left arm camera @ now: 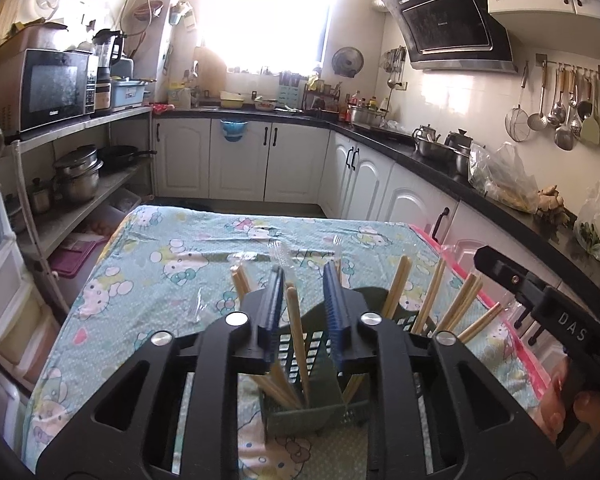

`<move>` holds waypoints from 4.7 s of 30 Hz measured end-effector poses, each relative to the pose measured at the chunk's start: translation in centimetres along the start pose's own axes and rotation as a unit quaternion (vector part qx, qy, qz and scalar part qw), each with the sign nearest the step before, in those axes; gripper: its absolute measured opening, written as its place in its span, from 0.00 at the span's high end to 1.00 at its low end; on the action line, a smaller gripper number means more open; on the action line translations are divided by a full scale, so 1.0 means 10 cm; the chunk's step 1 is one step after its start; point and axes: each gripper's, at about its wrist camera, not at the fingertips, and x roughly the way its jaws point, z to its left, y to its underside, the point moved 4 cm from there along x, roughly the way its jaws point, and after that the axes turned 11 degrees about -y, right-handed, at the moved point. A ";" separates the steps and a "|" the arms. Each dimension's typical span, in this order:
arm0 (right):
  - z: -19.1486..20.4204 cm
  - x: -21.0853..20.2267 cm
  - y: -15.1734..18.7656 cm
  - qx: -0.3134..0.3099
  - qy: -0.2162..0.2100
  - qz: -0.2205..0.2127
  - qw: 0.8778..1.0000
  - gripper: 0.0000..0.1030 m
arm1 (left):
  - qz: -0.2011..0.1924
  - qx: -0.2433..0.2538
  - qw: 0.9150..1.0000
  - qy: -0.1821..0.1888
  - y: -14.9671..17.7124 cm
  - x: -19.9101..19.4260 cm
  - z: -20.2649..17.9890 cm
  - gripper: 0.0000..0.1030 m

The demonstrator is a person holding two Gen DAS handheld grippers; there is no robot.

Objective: Organize utensils

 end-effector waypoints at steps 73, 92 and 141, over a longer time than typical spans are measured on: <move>0.21 -1.06 1.67 -0.084 0.062 0.022 0.994 0.06 | -0.013 -0.005 1.000 -0.012 1.66 -0.81 0.16 0.10; 0.13 -1.03 1.78 -0.071 0.078 0.024 0.994 0.06 | -0.026 0.003 1.000 -0.006 1.72 -0.84 0.13 0.10; 0.11 -1.00 1.82 -0.065 0.079 0.031 0.994 0.06 | -0.028 0.005 1.000 -0.008 1.73 -0.83 0.13 0.10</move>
